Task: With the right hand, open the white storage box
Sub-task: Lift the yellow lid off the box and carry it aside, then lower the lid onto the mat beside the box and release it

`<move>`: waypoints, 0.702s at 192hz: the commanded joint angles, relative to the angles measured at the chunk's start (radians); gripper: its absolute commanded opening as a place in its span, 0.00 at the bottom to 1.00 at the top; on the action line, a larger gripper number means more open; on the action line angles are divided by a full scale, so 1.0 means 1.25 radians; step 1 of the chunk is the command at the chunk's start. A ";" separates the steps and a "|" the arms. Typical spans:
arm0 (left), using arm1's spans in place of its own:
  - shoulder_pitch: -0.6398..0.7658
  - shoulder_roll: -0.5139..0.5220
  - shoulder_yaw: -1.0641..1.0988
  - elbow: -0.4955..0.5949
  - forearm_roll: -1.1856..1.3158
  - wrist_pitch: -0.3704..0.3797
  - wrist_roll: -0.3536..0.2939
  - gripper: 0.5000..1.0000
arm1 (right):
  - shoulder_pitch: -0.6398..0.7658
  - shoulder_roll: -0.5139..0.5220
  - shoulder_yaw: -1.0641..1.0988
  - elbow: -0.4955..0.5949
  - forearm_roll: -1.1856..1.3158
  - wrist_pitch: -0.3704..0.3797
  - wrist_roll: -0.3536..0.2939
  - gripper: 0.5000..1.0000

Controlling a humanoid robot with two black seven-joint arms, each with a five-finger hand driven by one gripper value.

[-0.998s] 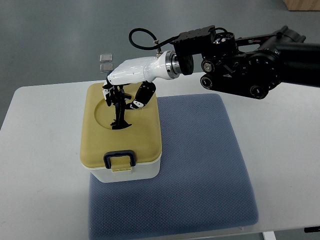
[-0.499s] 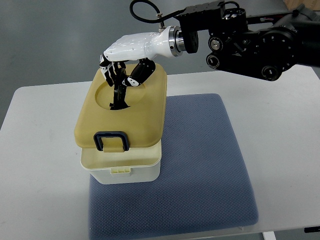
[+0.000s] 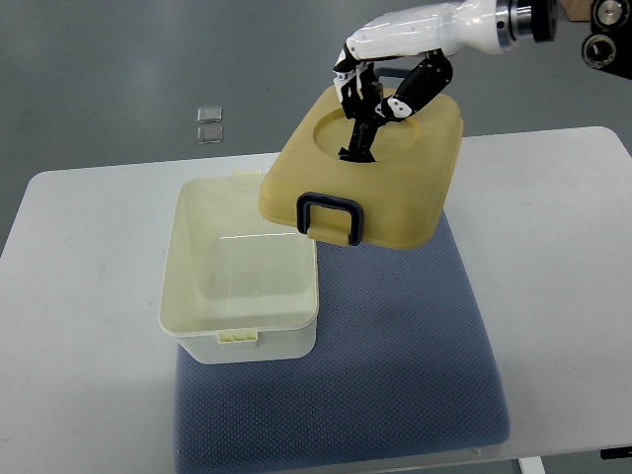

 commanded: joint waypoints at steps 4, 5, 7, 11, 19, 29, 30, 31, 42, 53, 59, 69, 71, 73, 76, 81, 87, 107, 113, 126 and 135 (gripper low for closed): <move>0.000 0.000 0.001 0.000 0.000 0.000 0.000 1.00 | -0.048 -0.060 -0.004 -0.005 -0.021 0.012 0.019 0.00; 0.000 0.000 0.001 0.000 0.000 0.001 0.000 1.00 | -0.054 -0.063 -0.004 -0.006 -0.025 0.012 0.019 0.00; 0.000 0.000 0.001 0.000 0.000 0.000 0.000 1.00 | -0.060 -0.067 -0.004 -0.008 -0.032 0.012 0.019 0.00; 0.000 0.000 0.001 0.000 0.000 0.000 0.000 1.00 | -0.074 -0.074 -0.006 -0.012 -0.047 0.010 0.019 0.00; 0.000 0.000 0.001 0.000 0.000 0.000 0.000 1.00 | -0.102 -0.085 -0.009 -0.027 -0.082 0.003 0.023 0.00; 0.000 0.000 0.001 -0.001 0.000 0.000 0.000 1.00 | -0.129 -0.096 -0.006 -0.045 -0.105 0.000 0.026 0.00; 0.000 0.000 0.001 -0.001 0.000 0.000 0.000 1.00 | -0.136 -0.099 -0.006 -0.051 -0.108 0.000 0.026 0.00; 0.000 0.000 0.001 -0.001 0.000 0.000 0.000 1.00 | -0.136 -0.099 -0.006 -0.051 -0.108 0.000 0.026 0.00; 0.000 0.000 0.001 0.000 0.000 0.000 0.000 1.00 | -0.169 -0.107 -0.005 -0.066 -0.120 -0.003 0.028 0.00; 0.000 0.000 0.001 0.000 0.000 0.000 0.000 1.00 | -0.205 -0.102 -0.006 -0.084 -0.124 -0.035 0.038 0.00; 0.000 0.000 0.001 0.000 0.000 0.000 0.000 1.00 | -0.221 -0.096 -0.008 -0.095 -0.125 -0.053 0.039 0.00; 0.000 0.000 0.001 0.000 0.000 0.000 0.000 1.00 | -0.249 -0.091 -0.008 -0.109 -0.125 -0.083 0.039 0.00; 0.000 0.000 0.001 0.000 0.000 0.000 0.000 1.00 | -0.253 -0.090 -0.006 -0.110 -0.125 -0.088 0.039 0.00; 0.000 0.000 0.001 0.000 0.000 0.001 0.000 1.00 | -0.259 -0.089 -0.006 -0.111 -0.125 -0.093 0.039 0.00; 0.000 0.000 0.001 0.000 0.000 0.000 0.000 1.00 | -0.264 -0.087 -0.006 -0.113 -0.125 -0.098 0.039 0.00; 0.000 0.000 0.001 0.000 0.000 0.001 0.000 1.00 | -0.272 -0.079 -0.006 -0.115 -0.125 -0.106 0.038 0.00; 0.000 0.000 0.001 0.000 0.000 0.001 0.000 1.00 | -0.282 -0.060 -0.008 -0.116 -0.126 -0.116 0.037 0.00; 0.000 0.000 0.001 0.000 0.000 0.001 0.000 1.00 | -0.301 0.017 -0.006 -0.118 -0.126 -0.133 0.033 0.00; 0.000 0.000 0.001 0.000 0.000 0.001 0.000 1.00 | -0.303 0.036 -0.008 -0.118 -0.126 -0.137 0.032 0.00; 0.000 0.000 0.001 0.000 0.000 0.001 0.000 1.00 | -0.308 0.068 -0.008 -0.118 -0.126 -0.155 0.032 0.00; 0.000 0.000 0.001 0.000 0.000 0.001 0.000 1.00 | -0.323 0.096 -0.006 -0.118 -0.126 -0.168 0.032 0.00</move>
